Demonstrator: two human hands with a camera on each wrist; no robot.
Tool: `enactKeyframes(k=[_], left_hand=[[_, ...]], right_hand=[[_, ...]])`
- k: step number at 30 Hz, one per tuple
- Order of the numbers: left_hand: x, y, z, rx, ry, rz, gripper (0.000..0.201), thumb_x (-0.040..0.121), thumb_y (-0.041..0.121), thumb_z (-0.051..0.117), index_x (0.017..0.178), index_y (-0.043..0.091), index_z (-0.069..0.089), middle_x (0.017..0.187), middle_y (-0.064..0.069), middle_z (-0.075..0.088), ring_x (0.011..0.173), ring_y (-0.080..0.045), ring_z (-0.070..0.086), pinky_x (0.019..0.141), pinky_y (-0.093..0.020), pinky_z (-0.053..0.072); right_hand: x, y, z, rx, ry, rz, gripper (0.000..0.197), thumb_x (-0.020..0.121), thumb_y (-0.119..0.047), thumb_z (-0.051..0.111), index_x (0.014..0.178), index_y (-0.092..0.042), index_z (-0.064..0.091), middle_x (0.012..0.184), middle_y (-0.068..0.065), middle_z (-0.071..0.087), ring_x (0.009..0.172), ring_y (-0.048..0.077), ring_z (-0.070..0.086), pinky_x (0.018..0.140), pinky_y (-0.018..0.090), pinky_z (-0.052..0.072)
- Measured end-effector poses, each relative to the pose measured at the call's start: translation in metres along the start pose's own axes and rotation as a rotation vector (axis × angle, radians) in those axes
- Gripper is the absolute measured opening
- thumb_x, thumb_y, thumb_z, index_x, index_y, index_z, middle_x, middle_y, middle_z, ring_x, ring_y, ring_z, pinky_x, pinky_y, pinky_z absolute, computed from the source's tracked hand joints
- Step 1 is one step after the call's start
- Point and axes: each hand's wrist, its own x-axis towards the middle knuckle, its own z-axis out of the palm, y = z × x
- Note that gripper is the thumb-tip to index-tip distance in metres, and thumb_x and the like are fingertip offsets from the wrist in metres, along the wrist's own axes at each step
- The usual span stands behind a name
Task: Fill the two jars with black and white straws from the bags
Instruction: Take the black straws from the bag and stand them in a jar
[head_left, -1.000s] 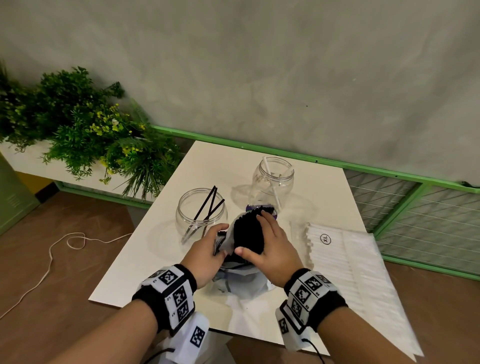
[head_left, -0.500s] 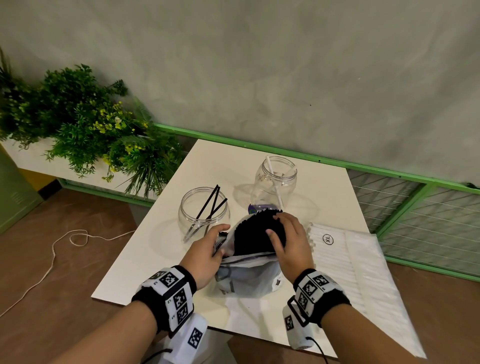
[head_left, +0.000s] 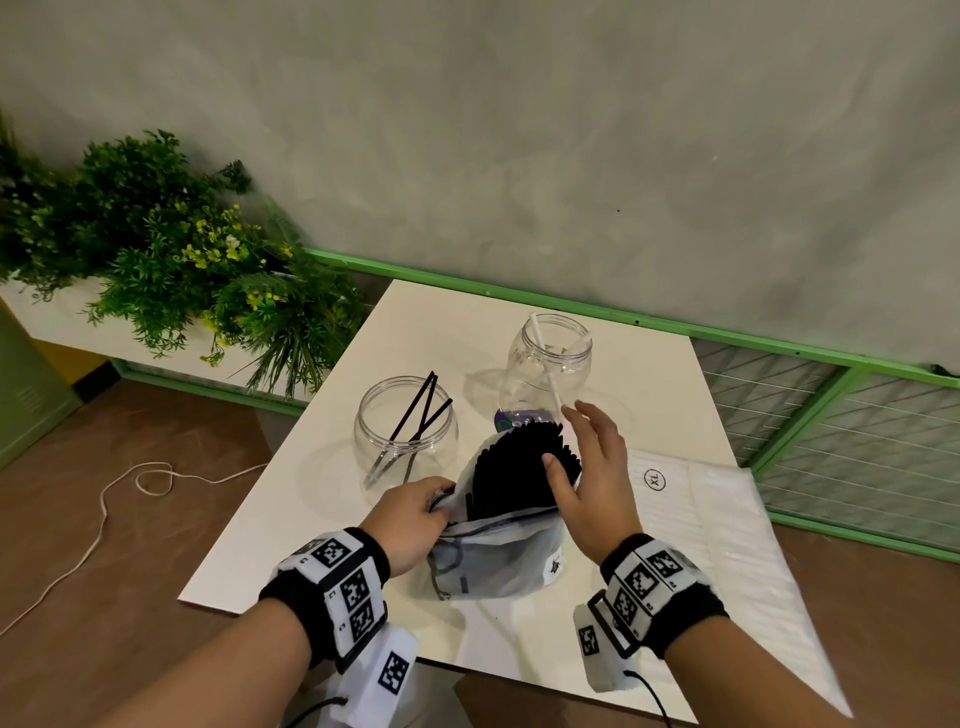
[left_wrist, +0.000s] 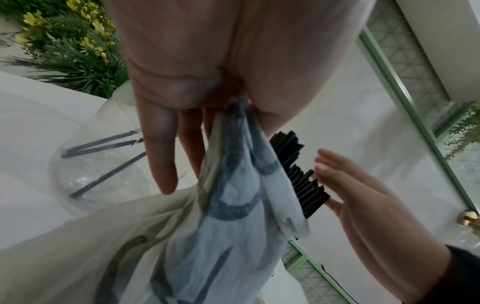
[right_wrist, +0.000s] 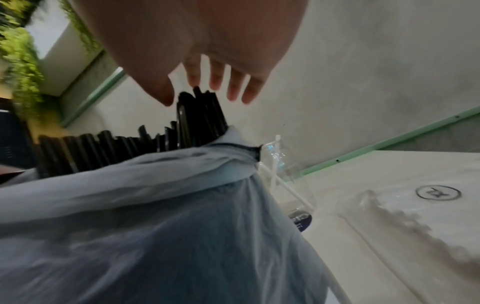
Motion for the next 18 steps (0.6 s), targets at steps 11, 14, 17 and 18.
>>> enactKeyframes(k=[11, 14, 17, 18], left_hand=[[-0.004, 0.008, 0.004, -0.255, -0.032, -0.044, 0.03, 0.089, -0.001, 0.048, 0.105, 0.022, 0.06, 0.098, -0.007, 0.068, 0.09, -0.025, 0.066, 0.077, -0.04, 0.055], [-0.007, 0.014, 0.005, -0.321, -0.01, -0.039, 0.029, 0.089, 0.0, 0.05, 0.108, 0.02, 0.059, 0.099, -0.006, 0.068, 0.092, -0.025, 0.065, 0.086, -0.044, 0.054], [-0.009, 0.016, 0.003, -0.437, 0.041, -0.075, 0.025, 0.09, 0.003, 0.052, 0.104, 0.021, 0.06, 0.095, -0.005, 0.067, 0.083, -0.022, 0.066, 0.081, -0.042, 0.055], [-0.011, 0.016, 0.003, -0.479, 0.039, -0.094, 0.024, 0.091, 0.004, 0.051, 0.105, 0.021, 0.06, 0.094, -0.005, 0.067, 0.079, -0.022, 0.066, 0.078, -0.04, 0.056]], right_hand=[[-0.047, -0.017, 0.026, -0.336, -0.39, -0.36, 0.063, 0.07, -0.059, 0.06, 0.12, -0.024, 0.044, 0.112, -0.006, 0.056, 0.104, 0.017, 0.049, 0.088, 0.032, 0.044], [-0.046, -0.015, 0.033, -0.288, -0.332, -0.32, 0.05, 0.069, -0.051, 0.065, 0.106, -0.024, 0.048, 0.094, -0.007, 0.058, 0.086, 0.017, 0.054, 0.08, 0.028, 0.035], [-0.049, -0.01, 0.036, -0.193, -0.238, -0.234, 0.038, 0.069, -0.039, 0.074, 0.095, -0.026, 0.049, 0.085, -0.009, 0.059, 0.079, 0.013, 0.055, 0.078, 0.024, 0.032], [-0.051, -0.01, 0.037, -0.176, -0.219, -0.221, 0.04, 0.067, -0.034, 0.077, 0.092, -0.027, 0.048, 0.083, -0.01, 0.059, 0.077, 0.011, 0.054, 0.078, 0.023, 0.032]])
